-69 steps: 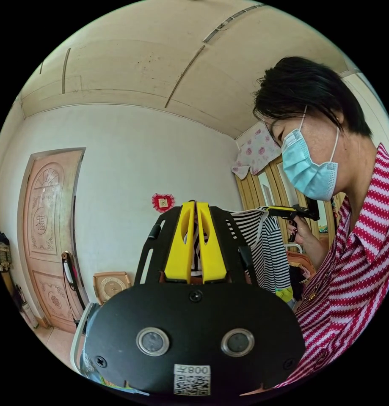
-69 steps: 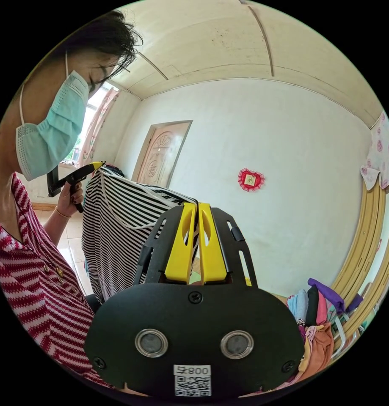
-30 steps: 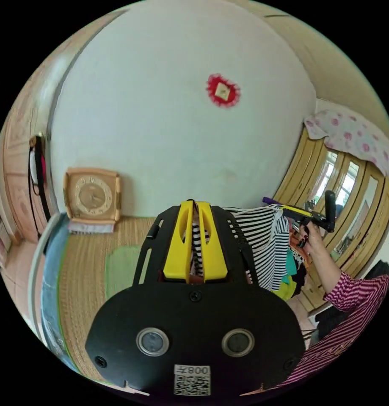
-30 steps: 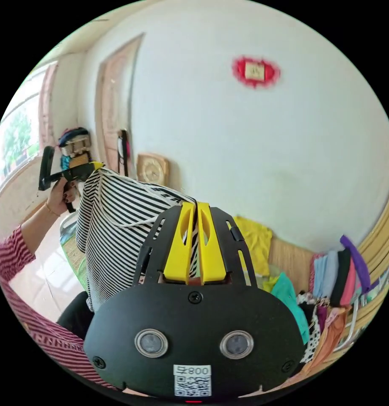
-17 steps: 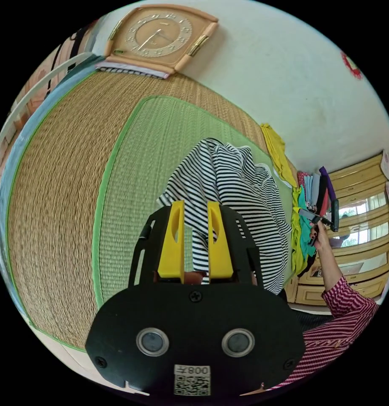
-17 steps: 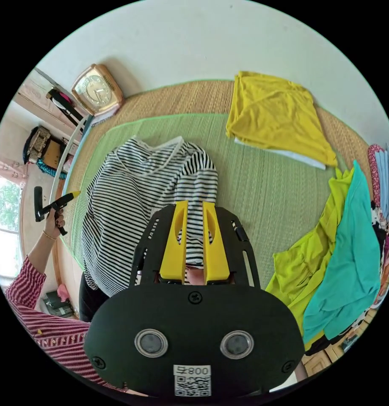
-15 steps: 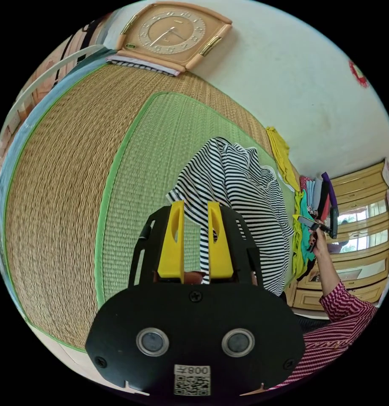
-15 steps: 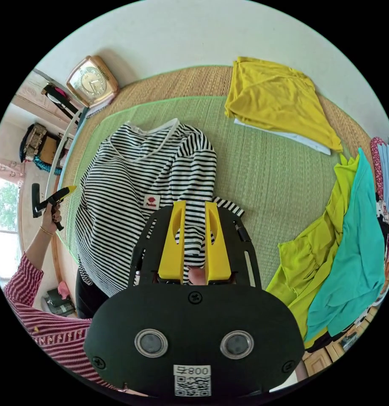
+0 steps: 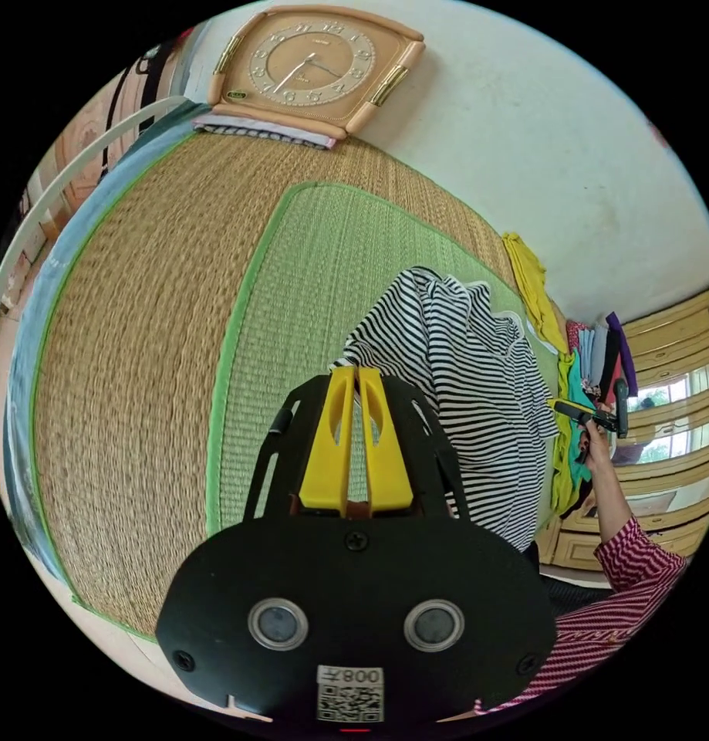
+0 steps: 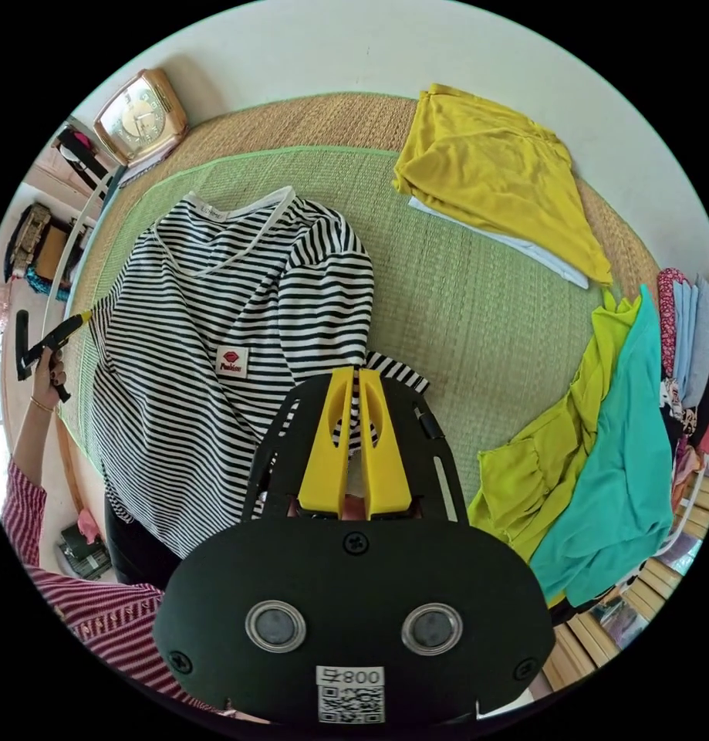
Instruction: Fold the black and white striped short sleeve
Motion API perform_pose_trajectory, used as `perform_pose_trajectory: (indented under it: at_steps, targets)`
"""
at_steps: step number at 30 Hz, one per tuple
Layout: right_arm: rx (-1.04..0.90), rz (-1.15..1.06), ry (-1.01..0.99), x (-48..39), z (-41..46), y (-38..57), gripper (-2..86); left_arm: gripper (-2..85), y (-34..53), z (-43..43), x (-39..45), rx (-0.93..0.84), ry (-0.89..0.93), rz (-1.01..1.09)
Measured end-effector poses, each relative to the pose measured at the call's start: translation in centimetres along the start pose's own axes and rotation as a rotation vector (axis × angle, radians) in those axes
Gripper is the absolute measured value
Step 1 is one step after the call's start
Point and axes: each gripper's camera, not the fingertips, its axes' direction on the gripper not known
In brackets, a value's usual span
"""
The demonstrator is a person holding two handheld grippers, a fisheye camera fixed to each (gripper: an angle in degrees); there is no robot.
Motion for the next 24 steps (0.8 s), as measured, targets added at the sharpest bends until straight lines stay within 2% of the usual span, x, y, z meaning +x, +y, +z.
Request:
perform_pose_trajectory:
  at_steps: [8, 12, 15, 21, 24]
  targets:
    - [-0.041, 0.125, 0.105, 4.5, -1.5, -5.4, 0.1, 0.5, -2.3, -2.7, -5.7, 0.128, -0.131, -0.125]
    - [-0.067, 0.205, 0.105, 5.6, -0.6, -6.7, -0.2, 0.6, -1.2, -1.2, -5.9, 0.162, -0.085, -0.123]
    - [-0.027, 0.199, 0.153, 3.8, -0.3, -7.2, -0.4, 0.7, -0.8, 1.5, -3.5, 0.121, -0.007, -0.021]
    - [0.088, 0.055, -0.010, -4.6, 1.3, -9.3, -0.4, 0.7, -1.8, 8.8, 2.7, 0.007, 0.045, 0.170]
    - [0.089, -0.008, -0.025, -8.9, 3.8, -11.5, -0.4, 0.4, -2.5, 12.3, 4.3, -0.029, 0.052, 0.186]
